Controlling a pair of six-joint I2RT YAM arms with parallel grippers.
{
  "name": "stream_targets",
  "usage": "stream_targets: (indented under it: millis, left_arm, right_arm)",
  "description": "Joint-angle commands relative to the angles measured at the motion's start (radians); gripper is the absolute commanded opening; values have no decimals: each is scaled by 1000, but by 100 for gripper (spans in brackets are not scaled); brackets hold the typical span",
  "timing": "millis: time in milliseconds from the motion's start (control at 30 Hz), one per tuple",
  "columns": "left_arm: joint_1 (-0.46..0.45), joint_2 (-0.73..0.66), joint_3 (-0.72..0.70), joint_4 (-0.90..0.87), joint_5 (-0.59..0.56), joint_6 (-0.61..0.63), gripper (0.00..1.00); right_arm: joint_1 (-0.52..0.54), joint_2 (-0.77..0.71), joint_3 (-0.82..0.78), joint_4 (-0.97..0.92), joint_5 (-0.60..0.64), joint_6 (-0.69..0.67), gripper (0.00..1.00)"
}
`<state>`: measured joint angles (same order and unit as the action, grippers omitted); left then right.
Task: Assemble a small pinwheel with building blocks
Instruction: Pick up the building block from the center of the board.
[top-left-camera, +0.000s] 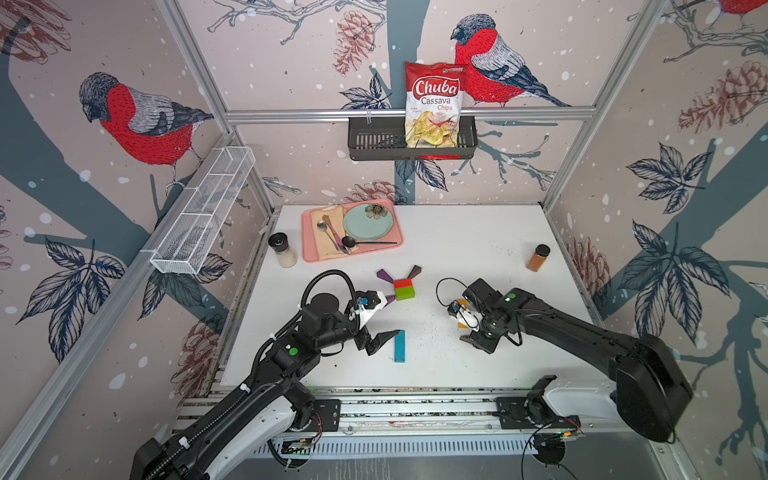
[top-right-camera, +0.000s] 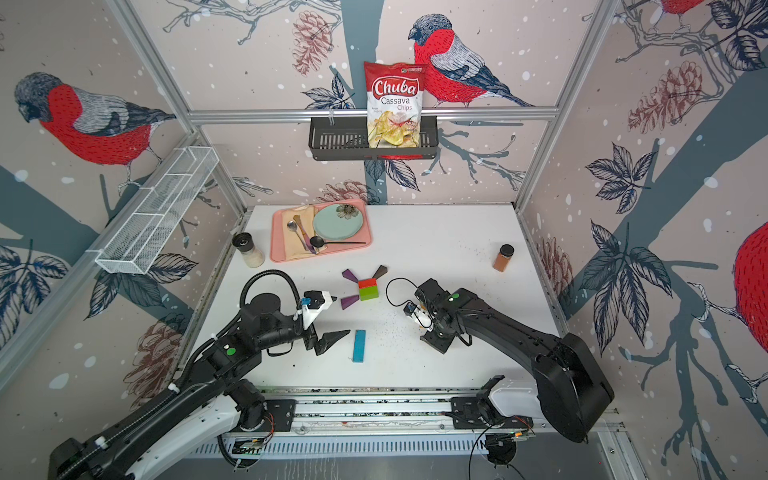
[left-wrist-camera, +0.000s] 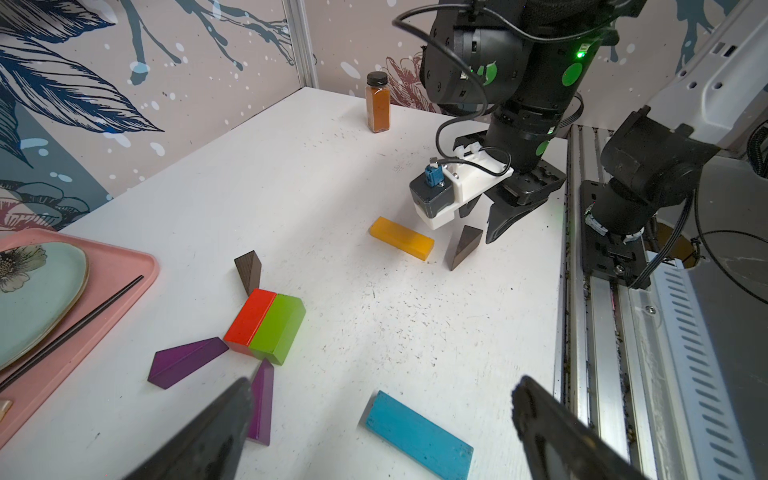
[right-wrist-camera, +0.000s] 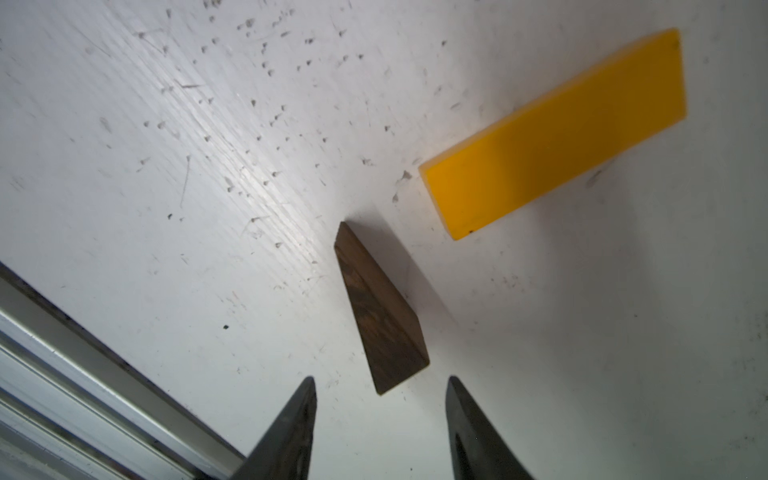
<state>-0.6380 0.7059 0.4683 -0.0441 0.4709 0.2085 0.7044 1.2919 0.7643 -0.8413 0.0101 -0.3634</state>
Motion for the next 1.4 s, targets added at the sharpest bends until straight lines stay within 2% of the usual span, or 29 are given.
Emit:
stream_targets:
  millis: [0, 267, 733, 1367]
  left_arm:
    - [0, -2, 9, 23, 7, 11, 97]
    - [0, -3, 10, 17, 5, 10, 97]
    - [0, -1, 13, 15, 3, 9, 97]
    - [0, -3, 17, 8, -27, 7, 97]
  right_arm:
    - [2, 16, -6, 3, 14, 4, 49]
    - [3, 79, -5, 46, 19, -19, 45]
    - [2, 100, -14, 71, 20, -34, 38]
    - [0, 95, -20, 99, -9, -67, 19]
